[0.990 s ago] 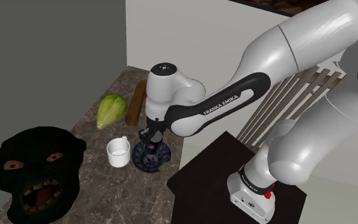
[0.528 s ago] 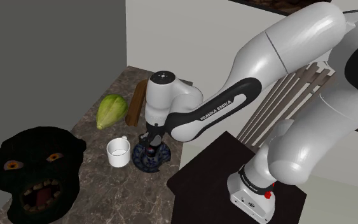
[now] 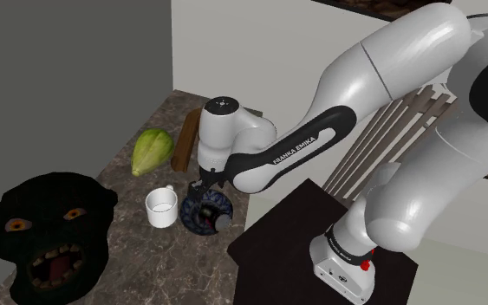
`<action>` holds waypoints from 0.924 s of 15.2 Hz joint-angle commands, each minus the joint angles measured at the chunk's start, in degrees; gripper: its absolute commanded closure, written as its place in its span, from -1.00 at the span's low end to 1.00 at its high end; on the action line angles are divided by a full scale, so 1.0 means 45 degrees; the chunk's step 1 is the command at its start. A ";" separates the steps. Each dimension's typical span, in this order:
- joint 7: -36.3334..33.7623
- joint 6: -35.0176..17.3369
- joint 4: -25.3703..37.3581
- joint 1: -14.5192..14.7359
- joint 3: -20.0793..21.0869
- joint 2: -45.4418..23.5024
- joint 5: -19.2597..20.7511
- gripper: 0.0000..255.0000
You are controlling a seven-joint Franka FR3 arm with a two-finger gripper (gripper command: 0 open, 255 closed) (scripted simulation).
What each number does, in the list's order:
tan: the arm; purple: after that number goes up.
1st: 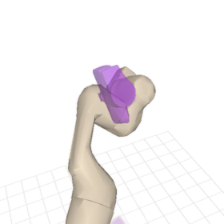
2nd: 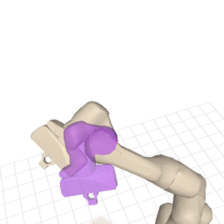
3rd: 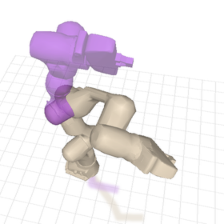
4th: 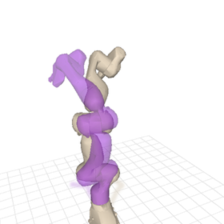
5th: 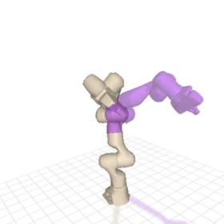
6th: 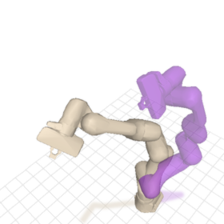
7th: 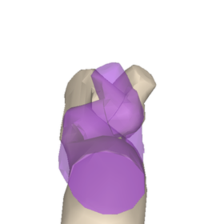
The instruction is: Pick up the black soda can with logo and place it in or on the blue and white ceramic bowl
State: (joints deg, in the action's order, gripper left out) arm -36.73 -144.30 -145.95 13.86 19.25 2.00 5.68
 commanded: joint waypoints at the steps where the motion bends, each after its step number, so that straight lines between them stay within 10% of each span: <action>1: 0.0000 0.0000 0.0000 0.0000 0.0000 0.0000 0.0000 -1.00; 14: 0.0629 0.1780 0.0431 0.0181 -0.0023 0.1446 -0.0879 -1.00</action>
